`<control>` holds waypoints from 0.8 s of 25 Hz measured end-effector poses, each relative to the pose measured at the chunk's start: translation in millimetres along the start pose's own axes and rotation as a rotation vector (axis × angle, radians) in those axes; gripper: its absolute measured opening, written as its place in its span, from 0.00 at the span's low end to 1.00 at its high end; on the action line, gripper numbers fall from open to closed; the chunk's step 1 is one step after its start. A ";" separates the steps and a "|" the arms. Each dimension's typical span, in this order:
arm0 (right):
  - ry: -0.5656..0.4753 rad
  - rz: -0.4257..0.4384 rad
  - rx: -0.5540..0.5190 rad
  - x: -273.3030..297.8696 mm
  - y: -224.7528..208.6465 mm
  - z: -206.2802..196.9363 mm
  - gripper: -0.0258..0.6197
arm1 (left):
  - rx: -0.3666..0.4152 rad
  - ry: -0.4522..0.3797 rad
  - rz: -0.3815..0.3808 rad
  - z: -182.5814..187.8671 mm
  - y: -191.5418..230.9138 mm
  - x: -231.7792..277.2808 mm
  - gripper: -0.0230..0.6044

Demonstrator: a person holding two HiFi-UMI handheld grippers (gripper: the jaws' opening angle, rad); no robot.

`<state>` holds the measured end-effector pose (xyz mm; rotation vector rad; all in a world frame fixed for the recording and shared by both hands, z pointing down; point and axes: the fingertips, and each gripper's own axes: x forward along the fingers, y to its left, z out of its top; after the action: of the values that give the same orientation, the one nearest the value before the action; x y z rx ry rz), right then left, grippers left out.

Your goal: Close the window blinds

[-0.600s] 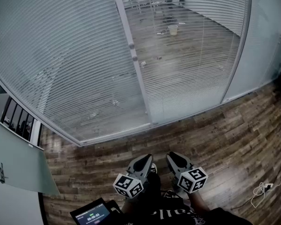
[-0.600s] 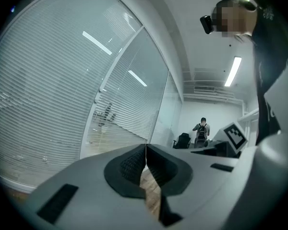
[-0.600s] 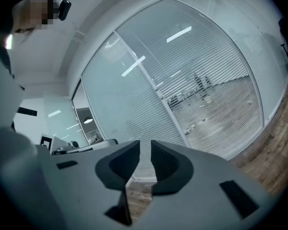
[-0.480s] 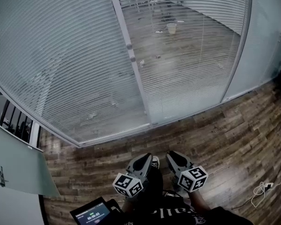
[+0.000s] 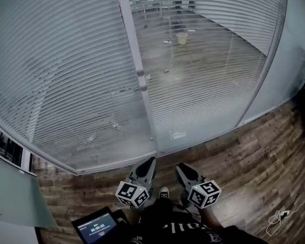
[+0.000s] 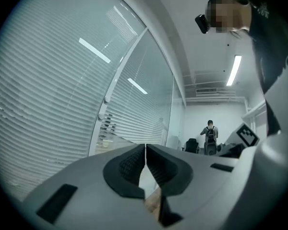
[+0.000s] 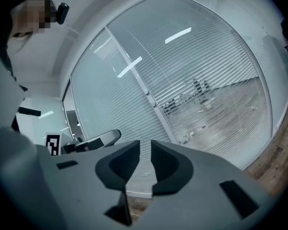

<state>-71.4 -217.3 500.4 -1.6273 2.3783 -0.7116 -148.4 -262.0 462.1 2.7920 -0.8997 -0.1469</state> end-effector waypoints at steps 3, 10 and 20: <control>-0.016 -0.008 -0.023 44.7 -13.9 26.2 0.17 | 0.003 -0.007 -0.005 16.2 40.8 38.7 0.05; -0.015 -0.044 -0.029 99.2 -40.5 49.1 0.17 | -0.009 0.017 0.004 21.7 101.6 97.9 0.11; 0.048 -0.029 -0.023 137.3 -96.6 67.3 0.17 | 0.227 0.057 0.198 51.1 169.7 176.6 0.24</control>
<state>-17.6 -389.9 504.6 -1.6752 2.4092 -0.7397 -109.5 -508.6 444.6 2.8687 -1.2424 0.0689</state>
